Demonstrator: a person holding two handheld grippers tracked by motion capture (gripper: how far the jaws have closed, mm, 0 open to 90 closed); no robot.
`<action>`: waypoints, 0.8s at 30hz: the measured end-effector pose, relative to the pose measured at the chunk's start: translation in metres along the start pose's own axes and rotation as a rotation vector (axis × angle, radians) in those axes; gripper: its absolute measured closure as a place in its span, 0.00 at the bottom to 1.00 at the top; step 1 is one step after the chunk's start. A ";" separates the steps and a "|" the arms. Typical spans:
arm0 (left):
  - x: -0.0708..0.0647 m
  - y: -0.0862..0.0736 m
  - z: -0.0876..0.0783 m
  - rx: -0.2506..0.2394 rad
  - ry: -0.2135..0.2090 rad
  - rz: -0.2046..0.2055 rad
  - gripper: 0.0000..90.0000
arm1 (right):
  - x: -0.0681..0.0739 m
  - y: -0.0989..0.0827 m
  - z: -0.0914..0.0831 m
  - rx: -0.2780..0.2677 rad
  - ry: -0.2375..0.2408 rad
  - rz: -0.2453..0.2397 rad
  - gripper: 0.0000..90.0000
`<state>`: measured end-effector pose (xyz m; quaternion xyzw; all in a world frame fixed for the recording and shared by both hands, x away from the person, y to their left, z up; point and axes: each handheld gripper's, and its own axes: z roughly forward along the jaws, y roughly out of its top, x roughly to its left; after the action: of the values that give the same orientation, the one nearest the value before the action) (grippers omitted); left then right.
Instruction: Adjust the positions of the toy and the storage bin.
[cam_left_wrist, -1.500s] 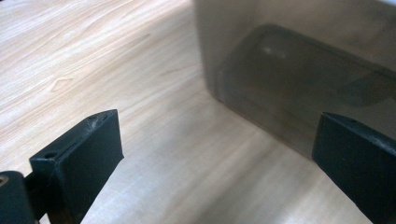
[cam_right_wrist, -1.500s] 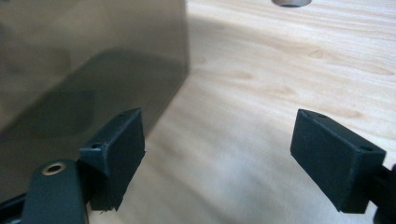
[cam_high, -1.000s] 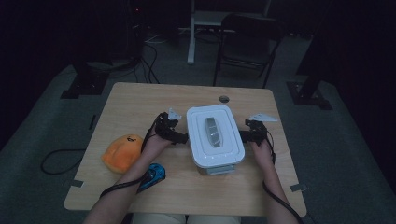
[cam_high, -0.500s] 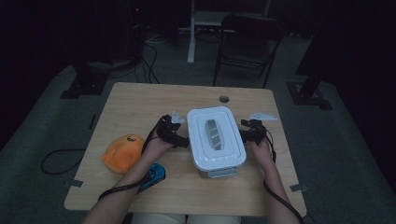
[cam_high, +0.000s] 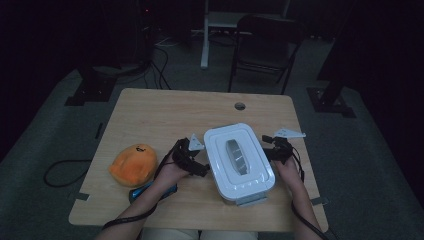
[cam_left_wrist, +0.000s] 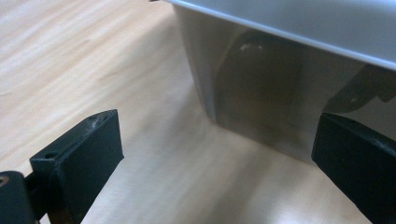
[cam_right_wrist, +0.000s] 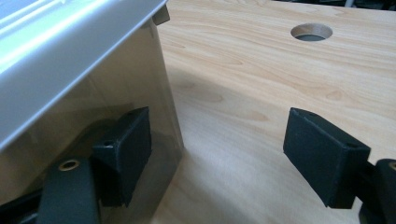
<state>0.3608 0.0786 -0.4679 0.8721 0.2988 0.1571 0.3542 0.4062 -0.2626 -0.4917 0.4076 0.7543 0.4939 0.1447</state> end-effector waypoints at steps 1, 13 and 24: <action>-0.003 -0.001 -0.001 0.000 -0.004 0.006 0.03 | 0.002 -0.004 -0.005 -0.011 -0.002 -0.002 0.26; -0.025 -0.027 -0.008 -0.018 -0.102 -0.008 0.03 | -0.007 -0.018 -0.040 0.037 -0.138 0.013 0.15; -0.039 -0.050 -0.016 0.039 -0.176 0.040 0.03 | 0.007 0.005 -0.090 0.009 -0.237 0.029 0.14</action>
<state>0.3021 0.0908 -0.4949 0.8951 0.2521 0.0810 0.3588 0.3478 -0.3128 -0.4437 0.4748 0.7282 0.4407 0.2240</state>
